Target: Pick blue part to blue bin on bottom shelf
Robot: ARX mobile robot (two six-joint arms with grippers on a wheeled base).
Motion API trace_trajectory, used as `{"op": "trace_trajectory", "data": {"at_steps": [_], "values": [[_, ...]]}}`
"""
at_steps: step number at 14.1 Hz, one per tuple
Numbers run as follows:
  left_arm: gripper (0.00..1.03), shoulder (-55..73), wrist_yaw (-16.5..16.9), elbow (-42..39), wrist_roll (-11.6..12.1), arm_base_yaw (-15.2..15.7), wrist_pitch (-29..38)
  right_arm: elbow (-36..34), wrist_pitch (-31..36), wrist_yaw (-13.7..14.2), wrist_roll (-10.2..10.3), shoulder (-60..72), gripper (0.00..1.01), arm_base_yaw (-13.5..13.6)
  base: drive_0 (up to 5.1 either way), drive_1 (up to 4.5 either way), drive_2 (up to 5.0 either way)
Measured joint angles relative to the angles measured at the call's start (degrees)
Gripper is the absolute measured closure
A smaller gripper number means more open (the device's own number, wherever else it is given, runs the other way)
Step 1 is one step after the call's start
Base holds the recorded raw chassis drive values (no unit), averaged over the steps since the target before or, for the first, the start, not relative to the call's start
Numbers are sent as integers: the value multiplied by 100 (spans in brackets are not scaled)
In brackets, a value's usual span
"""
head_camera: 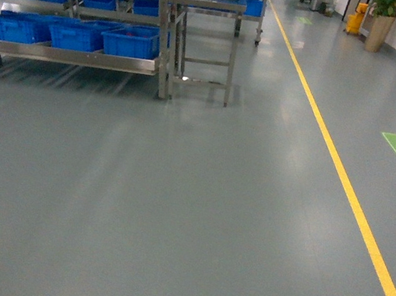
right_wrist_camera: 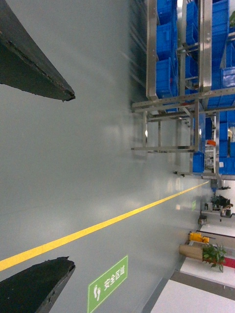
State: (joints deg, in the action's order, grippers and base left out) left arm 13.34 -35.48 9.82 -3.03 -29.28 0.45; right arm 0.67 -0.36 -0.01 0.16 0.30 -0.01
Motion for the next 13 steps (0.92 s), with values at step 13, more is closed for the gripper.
{"op": "trace_trajectory", "data": {"at_steps": [13], "values": [[59,0,0,0,0,0,-4,0,13,0,0,0,3,0,5,408,-398]]}}
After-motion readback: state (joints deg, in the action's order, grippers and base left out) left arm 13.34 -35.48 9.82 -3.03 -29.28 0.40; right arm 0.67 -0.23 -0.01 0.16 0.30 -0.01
